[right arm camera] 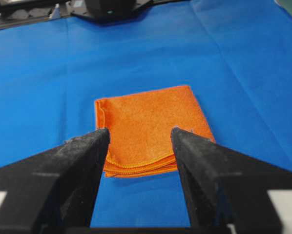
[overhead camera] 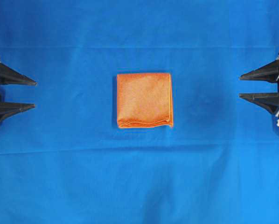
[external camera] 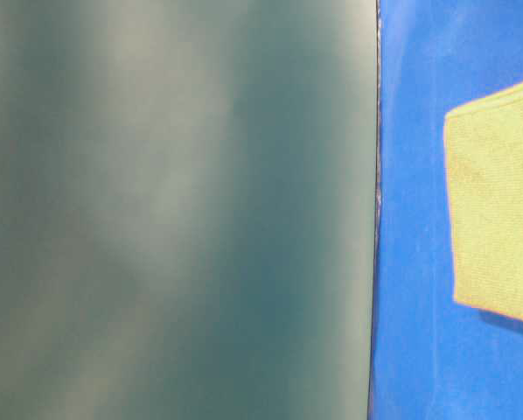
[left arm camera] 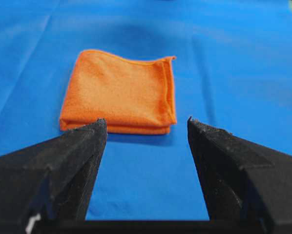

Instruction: Fold a vertical towel.

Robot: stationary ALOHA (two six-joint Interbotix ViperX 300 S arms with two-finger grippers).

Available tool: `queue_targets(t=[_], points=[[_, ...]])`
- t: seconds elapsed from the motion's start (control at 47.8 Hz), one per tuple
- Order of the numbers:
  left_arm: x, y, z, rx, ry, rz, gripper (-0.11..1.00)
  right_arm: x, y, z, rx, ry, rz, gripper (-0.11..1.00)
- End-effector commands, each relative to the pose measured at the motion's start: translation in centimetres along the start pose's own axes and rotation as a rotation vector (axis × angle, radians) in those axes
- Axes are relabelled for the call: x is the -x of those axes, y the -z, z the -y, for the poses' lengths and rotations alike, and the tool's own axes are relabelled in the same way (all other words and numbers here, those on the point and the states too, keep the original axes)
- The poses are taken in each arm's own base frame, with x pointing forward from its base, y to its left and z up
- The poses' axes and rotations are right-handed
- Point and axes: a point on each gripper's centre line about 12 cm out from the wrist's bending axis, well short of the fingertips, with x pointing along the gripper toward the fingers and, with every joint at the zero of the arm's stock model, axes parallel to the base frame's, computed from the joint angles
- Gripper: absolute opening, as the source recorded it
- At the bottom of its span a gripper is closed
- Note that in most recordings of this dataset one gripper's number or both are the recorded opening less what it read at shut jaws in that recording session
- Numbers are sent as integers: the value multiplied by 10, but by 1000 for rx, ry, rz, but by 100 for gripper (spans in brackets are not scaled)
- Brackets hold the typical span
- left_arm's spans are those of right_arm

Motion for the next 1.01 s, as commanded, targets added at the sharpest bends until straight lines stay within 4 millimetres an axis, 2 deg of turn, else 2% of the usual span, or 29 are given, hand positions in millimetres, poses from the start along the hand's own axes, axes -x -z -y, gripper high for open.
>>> queue_targets(t=[0.0, 0.984], points=[[-1, -5, 0, 2, -1, 9, 63, -2, -5, 0, -5, 1, 8, 59], [-1, -5, 0, 2, -1, 8, 63, -2, -4, -1, -3, 1, -14, 58]])
